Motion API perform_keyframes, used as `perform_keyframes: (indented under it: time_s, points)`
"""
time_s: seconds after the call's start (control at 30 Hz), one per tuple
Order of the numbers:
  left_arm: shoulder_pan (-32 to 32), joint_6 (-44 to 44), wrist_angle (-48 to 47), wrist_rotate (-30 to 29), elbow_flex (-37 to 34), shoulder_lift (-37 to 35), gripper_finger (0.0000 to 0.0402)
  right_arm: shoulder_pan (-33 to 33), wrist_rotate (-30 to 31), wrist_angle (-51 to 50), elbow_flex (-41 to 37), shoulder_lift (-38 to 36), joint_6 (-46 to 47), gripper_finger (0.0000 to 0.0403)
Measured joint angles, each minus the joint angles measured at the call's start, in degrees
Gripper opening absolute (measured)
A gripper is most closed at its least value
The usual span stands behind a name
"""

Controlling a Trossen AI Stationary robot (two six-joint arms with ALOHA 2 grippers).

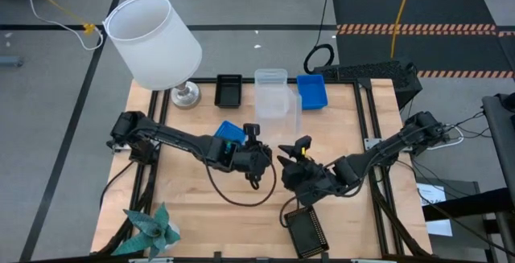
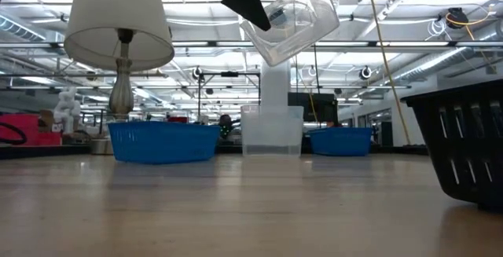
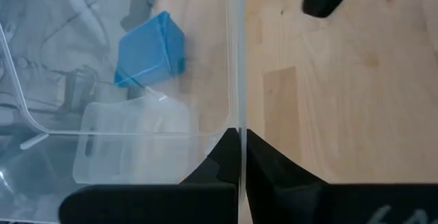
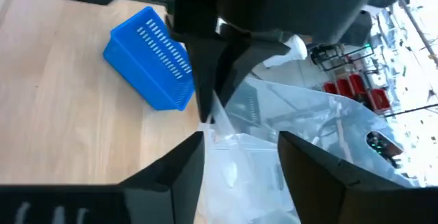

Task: Stack baskets by color
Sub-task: Stack the bottom transparent bin on the stacked transparent bins

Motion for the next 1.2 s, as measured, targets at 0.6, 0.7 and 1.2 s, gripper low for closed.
perform_keyframes:
  time_s: [0.6, 0.7, 1.2]
  points:
    - [-3.84, 4.98, 1.23, -1.16, -0.07, -0.02, 0.0009, -0.53, -0.83, -7.82, 0.0, 0.13, 2.93, 0.0096]
    - [-3.82, 5.06, 1.44, -1.12, -0.07, -0.02, 0.0009, -0.55, -1.11, -9.15, 0.0, 0.21, 3.32, 0.0071]
    - [-5.6, 6.65, 4.53, -0.83, -0.04, -0.23, 0.0043, -0.53, -3.34, -10.37, -0.09, 0.1, 3.62, 0.0004]
